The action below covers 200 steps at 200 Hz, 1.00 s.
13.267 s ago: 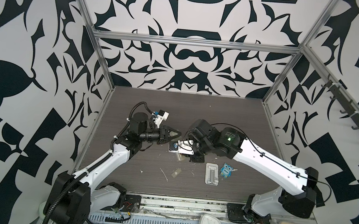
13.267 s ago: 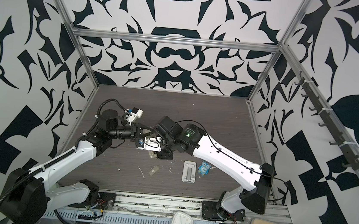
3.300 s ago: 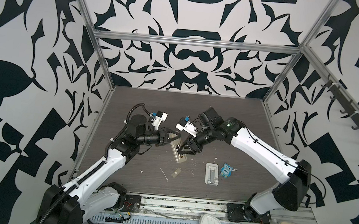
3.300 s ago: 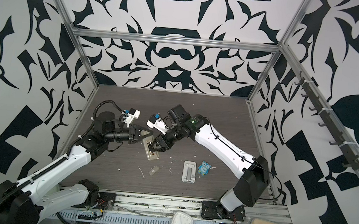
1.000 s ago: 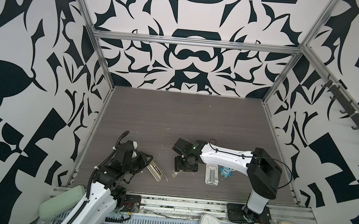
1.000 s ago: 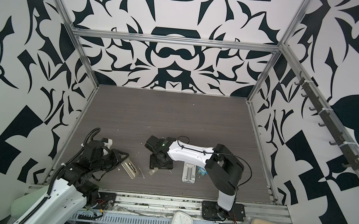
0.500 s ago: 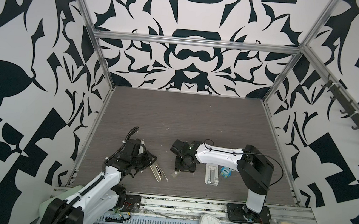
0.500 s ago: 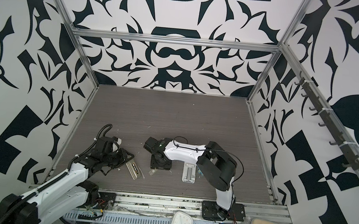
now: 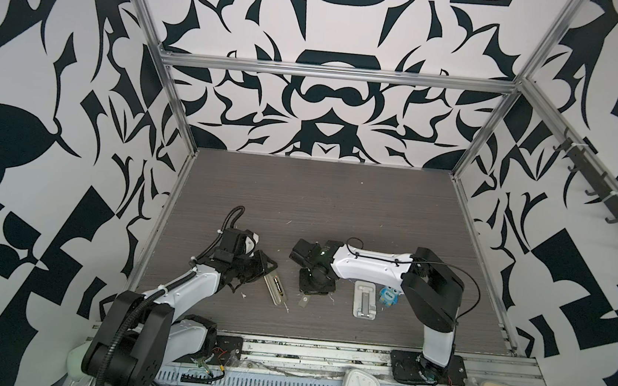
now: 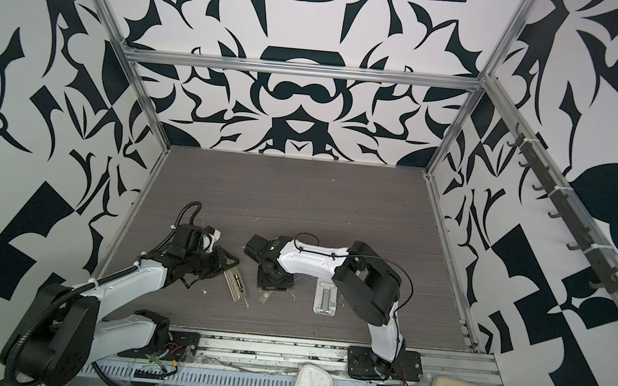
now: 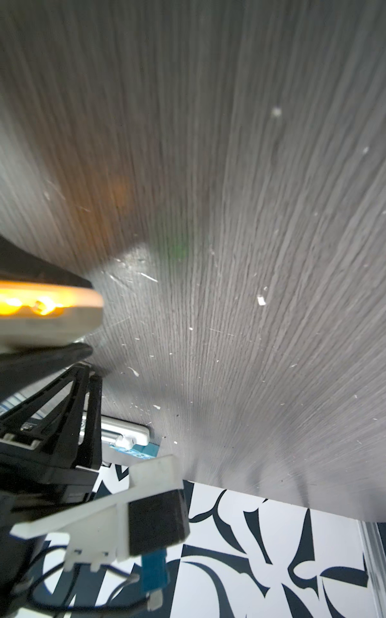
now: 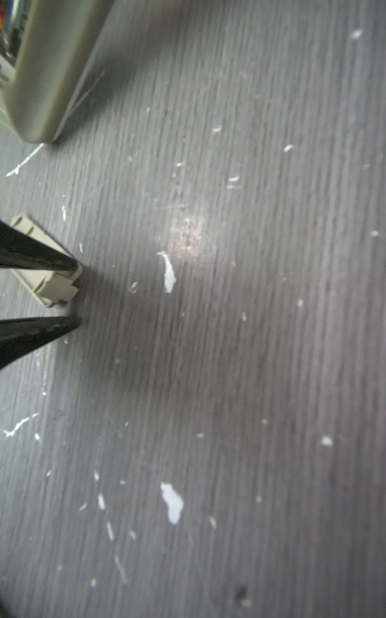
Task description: Load the batteries into the remote control
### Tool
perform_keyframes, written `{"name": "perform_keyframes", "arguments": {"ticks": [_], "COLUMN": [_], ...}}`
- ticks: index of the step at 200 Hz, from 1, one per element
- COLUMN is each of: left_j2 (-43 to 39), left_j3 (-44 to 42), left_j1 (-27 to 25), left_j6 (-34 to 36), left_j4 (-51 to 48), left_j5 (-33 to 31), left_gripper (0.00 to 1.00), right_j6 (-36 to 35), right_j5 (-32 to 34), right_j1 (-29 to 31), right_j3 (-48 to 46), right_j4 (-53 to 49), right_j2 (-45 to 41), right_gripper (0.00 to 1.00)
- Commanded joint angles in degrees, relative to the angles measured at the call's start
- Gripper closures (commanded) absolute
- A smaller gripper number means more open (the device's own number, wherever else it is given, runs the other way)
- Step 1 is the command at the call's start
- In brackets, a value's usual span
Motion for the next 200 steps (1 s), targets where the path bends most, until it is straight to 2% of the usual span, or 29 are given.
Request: {"name": "perform_keyframes", "arguments": {"ticks": [1, 28, 37, 73, 117, 129, 156, 200], "left_j2": [1.51, 1.63, 1.70, 2.26, 0.75, -0.12, -2.44, -7.94], "left_j3": [1.28, 0.80, 0.68, 0.24, 0.40, 0.50, 0.15, 1.05], "left_j1": [0.37, 0.41, 0.43, 0.46, 0.61, 0.78, 1.09, 1.21], "left_j6": [2.05, 1.96, 1.96, 1.88, 1.34, 1.26, 0.97, 2.38], "left_j4": [1.43, 1.43, 1.34, 1.51, -0.14, -0.91, -2.51, -10.35], "left_j5": [0.45, -0.05, -0.03, -0.21, -0.96, -1.12, -1.15, -4.67], "left_gripper": [0.89, 0.84, 0.78, 0.75, 0.65, 0.58, 0.31, 0.09], "right_j6": [-4.15, -8.10, -9.16, -11.01, -11.90, -12.12, -12.85, -14.26], "right_j5": [2.84, 4.82, 5.22, 5.86, 5.45, 5.18, 5.23, 6.68], "right_j1": [0.24, 0.74, 0.92, 1.25, 1.27, 1.29, 1.25, 1.27], "right_j3": [2.66, 4.66, 4.93, 5.81, 5.93, 5.66, 5.83, 5.56], "right_j4": [-3.56, -6.37, -6.52, -7.33, -7.03, -6.38, -6.21, -7.14], "right_j2": [0.96, 1.92, 2.02, 2.71, 2.94, 2.66, 2.50, 1.30], "right_gripper": [0.73, 0.74, 0.75, 0.84, 0.92, 0.93, 0.95, 0.98]}}
